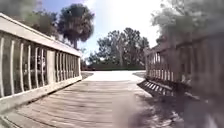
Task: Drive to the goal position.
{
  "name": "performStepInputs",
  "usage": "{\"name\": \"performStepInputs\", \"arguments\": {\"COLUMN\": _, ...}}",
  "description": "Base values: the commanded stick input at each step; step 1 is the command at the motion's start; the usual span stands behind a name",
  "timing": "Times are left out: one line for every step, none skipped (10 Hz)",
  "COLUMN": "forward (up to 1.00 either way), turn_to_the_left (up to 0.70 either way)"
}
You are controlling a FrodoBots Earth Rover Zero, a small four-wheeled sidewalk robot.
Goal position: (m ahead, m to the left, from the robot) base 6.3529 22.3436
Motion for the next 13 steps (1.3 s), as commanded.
{"name": "performStepInputs", "arguments": {"forward": 0.70, "turn_to_the_left": 0.00}}
{"name": "performStepInputs", "arguments": {"forward": 0.70, "turn_to_the_left": 0.00}}
{"name": "performStepInputs", "arguments": {"forward": 0.70, "turn_to_the_left": 0.05}}
{"name": "performStepInputs", "arguments": {"forward": 0.70, "turn_to_the_left": 0.32}}
{"name": "performStepInputs", "arguments": {"forward": 0.70, "turn_to_the_left": 0.35}}
{"name": "performStepInputs", "arguments": {"forward": 0.70, "turn_to_the_left": 0.35}}
{"name": "performStepInputs", "arguments": {"forward": 0.70, "turn_to_the_left": 0.10}}
{"name": "performStepInputs", "arguments": {"forward": 0.70, "turn_to_the_left": 0.00}}
{"name": "performStepInputs", "arguments": {"forward": 0.70, "turn_to_the_left": 0.00}}
{"name": "performStepInputs", "arguments": {"forward": 0.70, "turn_to_the_left": 0.00}}
{"name": "performStepInputs", "arguments": {"forward": 0.70, "turn_to_the_left": 0.00}}
{"name": "performStepInputs", "arguments": {"forward": 0.70, "turn_to_the_left": 0.00}}
{"name": "performStepInputs", "arguments": {"forward": 0.70, "turn_to_the_left": 0.00}}
